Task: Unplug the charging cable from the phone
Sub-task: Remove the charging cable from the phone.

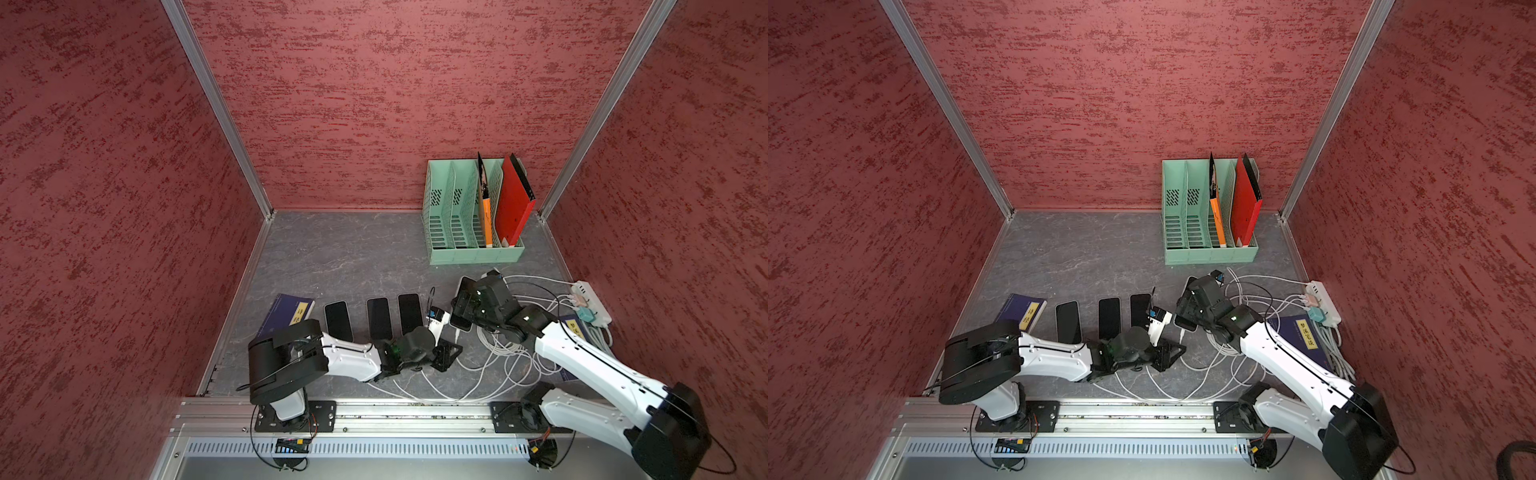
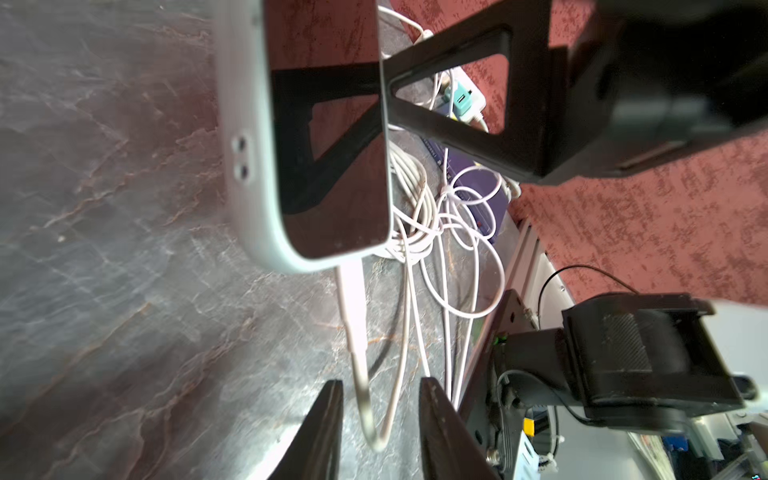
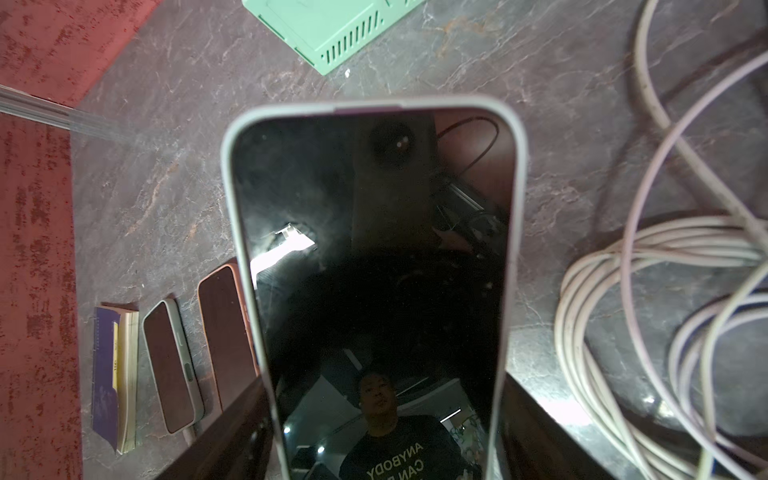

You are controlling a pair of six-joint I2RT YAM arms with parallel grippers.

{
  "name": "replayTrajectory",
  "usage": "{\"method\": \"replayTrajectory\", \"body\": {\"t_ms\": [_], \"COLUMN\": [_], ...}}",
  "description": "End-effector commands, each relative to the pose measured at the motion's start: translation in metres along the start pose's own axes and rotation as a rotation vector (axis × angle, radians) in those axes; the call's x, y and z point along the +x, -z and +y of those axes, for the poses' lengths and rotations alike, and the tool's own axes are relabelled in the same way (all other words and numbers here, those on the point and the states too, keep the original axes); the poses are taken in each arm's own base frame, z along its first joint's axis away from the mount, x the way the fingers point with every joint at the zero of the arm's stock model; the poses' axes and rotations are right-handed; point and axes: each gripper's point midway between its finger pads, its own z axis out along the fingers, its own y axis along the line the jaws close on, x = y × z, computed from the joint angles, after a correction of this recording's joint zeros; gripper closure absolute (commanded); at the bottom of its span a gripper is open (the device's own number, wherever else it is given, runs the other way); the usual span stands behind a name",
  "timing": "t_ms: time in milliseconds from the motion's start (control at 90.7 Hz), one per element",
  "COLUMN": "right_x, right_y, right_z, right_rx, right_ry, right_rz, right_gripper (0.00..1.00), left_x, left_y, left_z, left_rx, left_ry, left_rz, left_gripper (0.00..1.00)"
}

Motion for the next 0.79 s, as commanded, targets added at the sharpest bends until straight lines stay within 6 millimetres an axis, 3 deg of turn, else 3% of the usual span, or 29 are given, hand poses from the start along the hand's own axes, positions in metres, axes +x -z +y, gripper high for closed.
{"method": "replayTrajectory", "body": {"t_ms": [0, 220, 782], "right_x": [-0.013, -0.020, -0.058], "right_y": [0.011, 0.013, 0.042], "right_z": [0.014, 0.020, 0.029], "right_rx": [-0.060, -0.079, -0.135], "right_ry": [-0.017, -0.017, 0.020], "right_rz": [-0.041, -0.052, -0.218], "right_gripper": [0.90, 0.91, 0.95], "left_x": [-0.010, -0.009, 0.002], "left_y": [-0.006, -0.009, -0.009], "left_z": [-0.006, -0.003, -0.019], "left_rx": [0.019, -0.008, 0.003], "left_ry": [-0.003, -0.005, -0.106], "left_rz": [-0.040, -0.022, -0.011], "left_gripper": [0.77, 1.00, 1.00]}}
